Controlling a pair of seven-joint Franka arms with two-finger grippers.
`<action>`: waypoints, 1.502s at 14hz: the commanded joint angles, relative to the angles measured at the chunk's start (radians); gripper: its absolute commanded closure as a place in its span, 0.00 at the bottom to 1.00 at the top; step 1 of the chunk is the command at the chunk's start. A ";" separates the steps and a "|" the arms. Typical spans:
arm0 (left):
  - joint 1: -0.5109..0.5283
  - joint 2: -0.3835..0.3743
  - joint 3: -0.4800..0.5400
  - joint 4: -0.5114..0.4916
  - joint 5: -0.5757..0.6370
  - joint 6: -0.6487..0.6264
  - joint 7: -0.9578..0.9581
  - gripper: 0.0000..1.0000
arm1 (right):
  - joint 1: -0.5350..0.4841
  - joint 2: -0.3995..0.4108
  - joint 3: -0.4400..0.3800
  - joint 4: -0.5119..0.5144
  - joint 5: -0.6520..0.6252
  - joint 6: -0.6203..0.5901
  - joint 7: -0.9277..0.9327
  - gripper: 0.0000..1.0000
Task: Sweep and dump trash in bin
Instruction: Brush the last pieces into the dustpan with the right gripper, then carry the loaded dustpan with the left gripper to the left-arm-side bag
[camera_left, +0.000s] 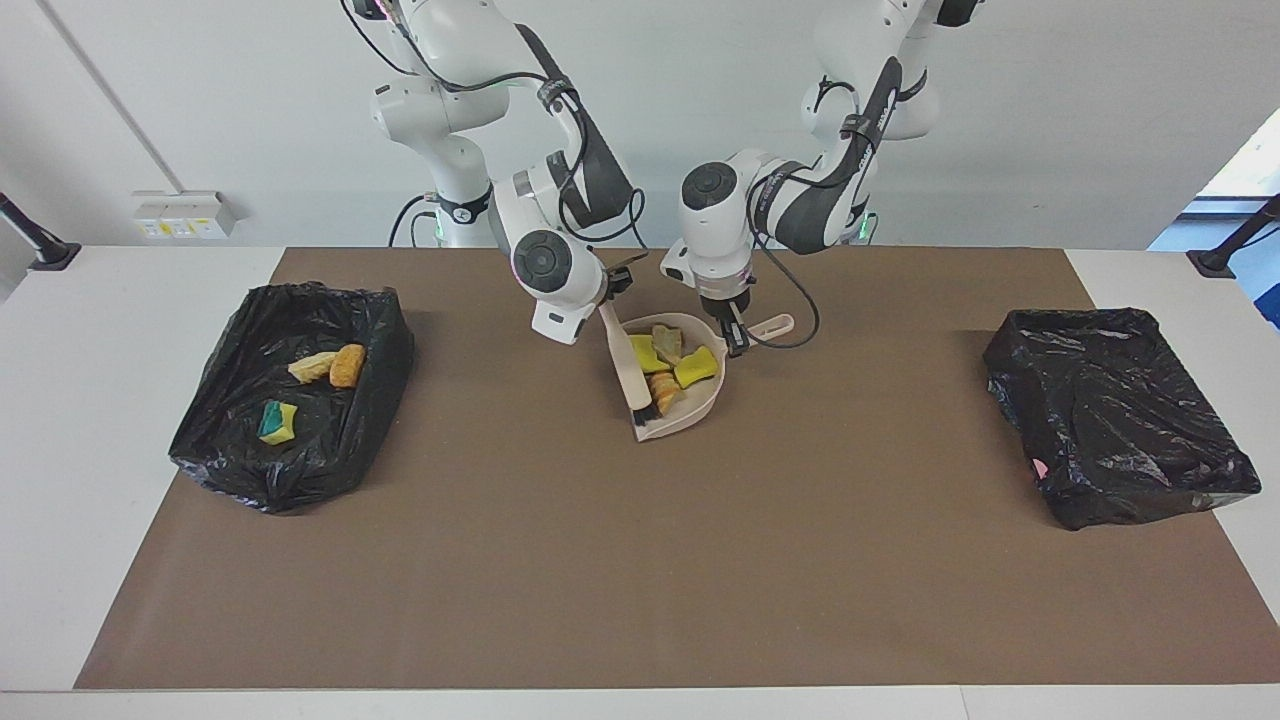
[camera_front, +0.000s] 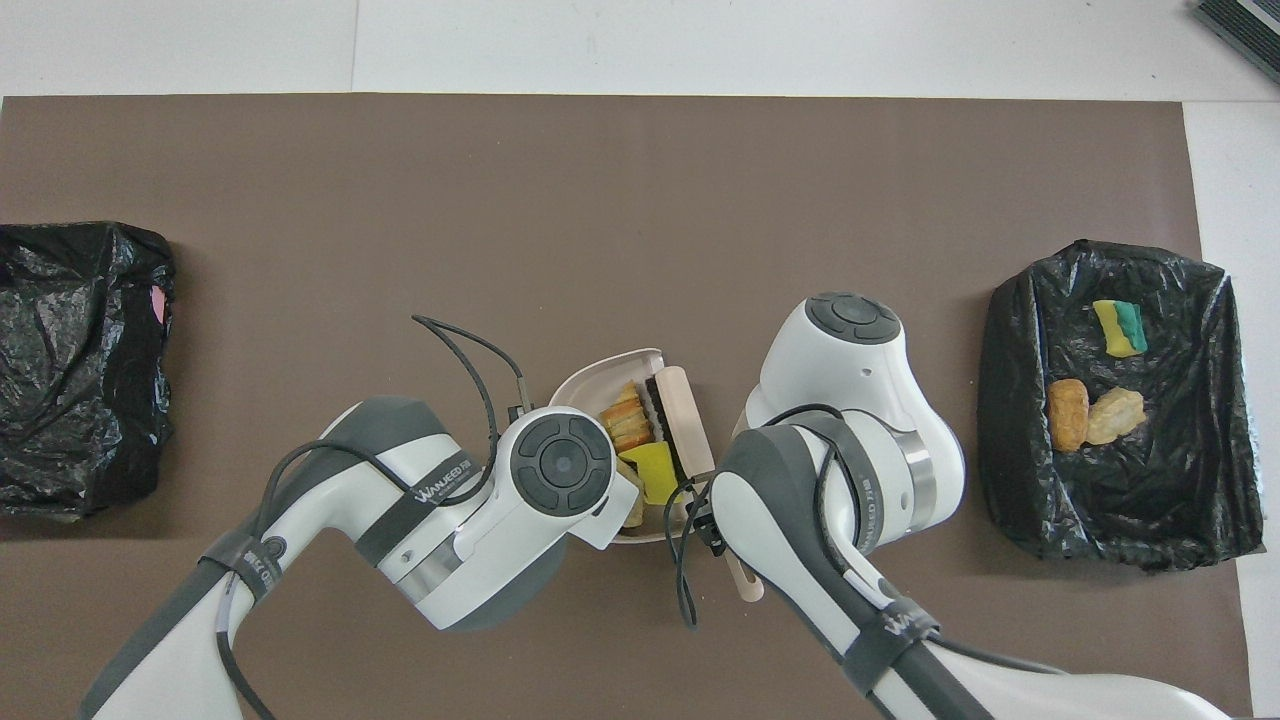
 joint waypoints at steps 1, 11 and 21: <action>0.018 -0.018 0.003 -0.023 0.001 0.027 0.050 1.00 | -0.019 -0.045 -0.003 0.011 0.000 -0.001 0.069 1.00; -0.005 -0.050 0.129 0.023 0.000 0.018 0.281 1.00 | 0.000 -0.171 0.008 0.037 -0.196 -0.113 0.270 1.00; -0.130 -0.276 0.544 0.020 -0.089 -0.186 0.553 1.00 | 0.278 -0.309 0.012 -0.253 -0.078 0.130 0.538 1.00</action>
